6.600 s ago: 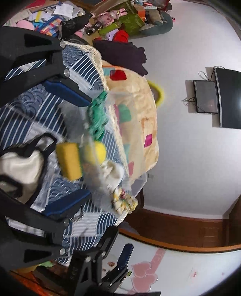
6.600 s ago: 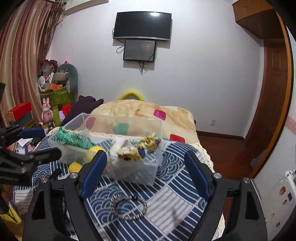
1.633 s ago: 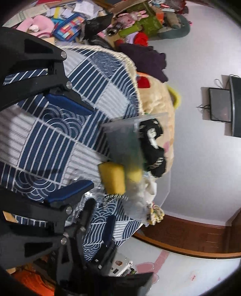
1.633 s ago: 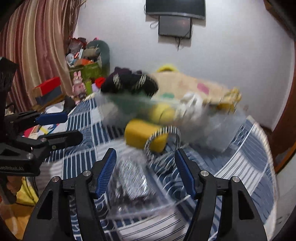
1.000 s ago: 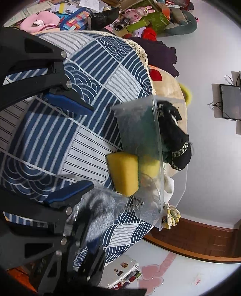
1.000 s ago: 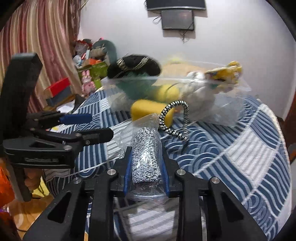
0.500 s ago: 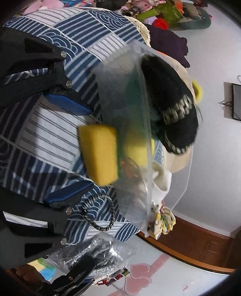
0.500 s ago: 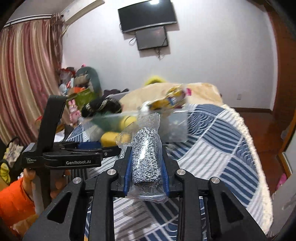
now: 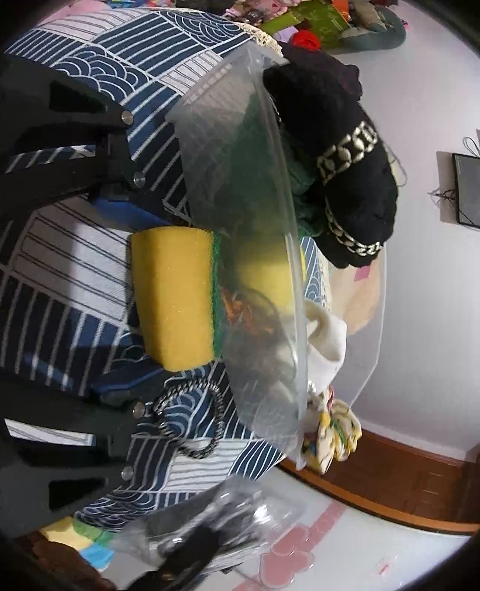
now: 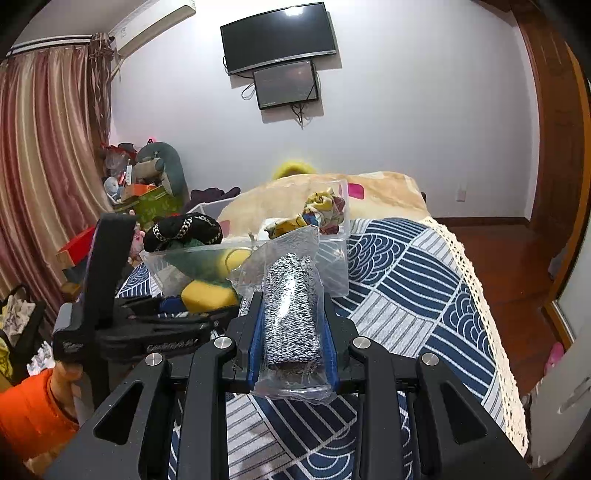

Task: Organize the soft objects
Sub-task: 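Grasp the yellow sponge with the left tool while the right tool carries the plastic bag to the box, then drop the sponge into the box with the left tool while the right tool drops the plastic bag in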

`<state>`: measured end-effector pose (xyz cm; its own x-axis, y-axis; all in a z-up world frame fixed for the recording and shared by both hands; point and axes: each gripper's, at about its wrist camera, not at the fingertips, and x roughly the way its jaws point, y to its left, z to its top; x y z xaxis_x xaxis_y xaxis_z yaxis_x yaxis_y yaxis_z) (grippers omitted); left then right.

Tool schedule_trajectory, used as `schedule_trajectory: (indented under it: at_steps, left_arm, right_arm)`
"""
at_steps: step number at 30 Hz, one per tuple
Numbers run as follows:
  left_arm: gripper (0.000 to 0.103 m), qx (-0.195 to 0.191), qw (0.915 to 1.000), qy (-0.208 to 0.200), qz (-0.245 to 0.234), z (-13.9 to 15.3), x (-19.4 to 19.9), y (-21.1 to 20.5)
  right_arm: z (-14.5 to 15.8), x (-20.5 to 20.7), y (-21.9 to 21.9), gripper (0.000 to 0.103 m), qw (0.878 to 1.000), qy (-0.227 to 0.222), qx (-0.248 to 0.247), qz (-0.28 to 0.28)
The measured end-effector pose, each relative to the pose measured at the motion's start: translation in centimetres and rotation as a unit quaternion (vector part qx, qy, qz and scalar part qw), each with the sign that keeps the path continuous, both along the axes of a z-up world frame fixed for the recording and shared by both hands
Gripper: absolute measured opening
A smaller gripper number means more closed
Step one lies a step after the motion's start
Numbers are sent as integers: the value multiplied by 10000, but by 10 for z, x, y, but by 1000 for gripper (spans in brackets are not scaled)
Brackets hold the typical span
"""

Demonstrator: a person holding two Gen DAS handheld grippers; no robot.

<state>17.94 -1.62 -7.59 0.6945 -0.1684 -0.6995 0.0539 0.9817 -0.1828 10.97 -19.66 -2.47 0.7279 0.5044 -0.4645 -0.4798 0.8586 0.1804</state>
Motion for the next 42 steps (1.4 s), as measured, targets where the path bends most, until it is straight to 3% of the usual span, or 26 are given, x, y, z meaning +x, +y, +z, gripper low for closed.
schedule_trajectory:
  at_steps: [4, 9, 16, 24, 28, 33, 37, 42]
  left_arm:
    - [64, -61, 9996, -213, -153, 10, -20, 0]
    - [64, -238, 9972, -676, -197, 43, -39, 8]
    - [64, -296, 9926, -1166, 183, 84, -46, 40]
    - [64, -113, 9915, -1099, 688, 83, -26, 72]
    - [64, -227, 9932, -885, 722, 72, -16, 78]
    - [64, -97, 9947, -751, 700, 63, -1, 76]
    - [64, 21, 9956, -657, 666, 55, 6, 73]
    - [64, 138, 9963, -577, 629, 50, 14, 69]
  right_arm:
    - [9, 1, 4, 25, 9999, -127, -3, -11]
    - [25, 9, 12, 25, 9994, -328, 41, -52]
    - [42, 27, 40, 25, 9984, -564, 74, 37]
    - [39, 71, 80, 25, 9994, -235, -122, 231]
    - [29, 92, 92, 25, 9992, 104, -255, 302]
    - [17, 99, 98, 28, 9975, 416, -337, 453]
    - [18, 81, 95, 28, 9967, 255, -540, 558]
    - [30, 62, 80, 37, 9969, -52, -569, 544]
